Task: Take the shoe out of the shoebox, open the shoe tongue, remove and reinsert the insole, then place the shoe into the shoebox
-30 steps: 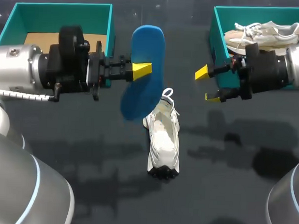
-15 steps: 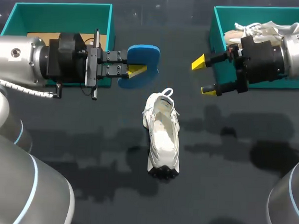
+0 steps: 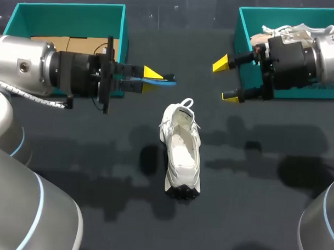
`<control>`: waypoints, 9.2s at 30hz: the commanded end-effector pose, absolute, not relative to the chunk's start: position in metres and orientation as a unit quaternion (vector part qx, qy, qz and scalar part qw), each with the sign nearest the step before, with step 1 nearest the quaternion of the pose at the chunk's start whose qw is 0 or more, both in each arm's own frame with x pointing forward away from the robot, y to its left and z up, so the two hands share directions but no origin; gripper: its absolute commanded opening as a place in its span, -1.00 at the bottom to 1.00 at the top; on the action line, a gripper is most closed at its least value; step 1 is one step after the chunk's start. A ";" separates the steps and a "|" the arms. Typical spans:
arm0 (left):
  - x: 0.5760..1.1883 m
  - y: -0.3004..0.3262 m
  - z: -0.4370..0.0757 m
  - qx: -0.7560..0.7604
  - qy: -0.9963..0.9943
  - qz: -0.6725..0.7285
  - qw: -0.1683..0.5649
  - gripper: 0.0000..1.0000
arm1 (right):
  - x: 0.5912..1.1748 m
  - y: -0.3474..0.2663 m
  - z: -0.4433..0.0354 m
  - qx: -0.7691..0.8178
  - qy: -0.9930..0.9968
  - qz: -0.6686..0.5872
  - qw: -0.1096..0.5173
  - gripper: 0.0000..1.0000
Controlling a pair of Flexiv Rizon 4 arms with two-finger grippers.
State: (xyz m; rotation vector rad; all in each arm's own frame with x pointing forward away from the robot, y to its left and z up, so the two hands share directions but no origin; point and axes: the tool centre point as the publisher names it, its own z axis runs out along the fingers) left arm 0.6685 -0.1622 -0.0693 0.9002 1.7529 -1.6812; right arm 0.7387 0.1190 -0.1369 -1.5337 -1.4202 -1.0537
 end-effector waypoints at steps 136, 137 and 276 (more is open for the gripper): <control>0.755 -0.126 -0.099 0.615 0.669 -0.362 0.210 1.00 | 0.698 0.178 -0.199 -0.490 -0.519 -0.493 0.497 -1.00; 0.755 -0.126 -0.099 0.615 0.669 -0.362 0.210 1.00 | 0.698 0.178 -0.199 -0.490 -0.519 -0.493 0.497 -1.00; 0.739 -0.096 -0.130 0.431 0.654 -0.376 0.495 1.00 | 0.698 0.178 -0.199 -0.490 -0.519 -0.493 0.497 -1.00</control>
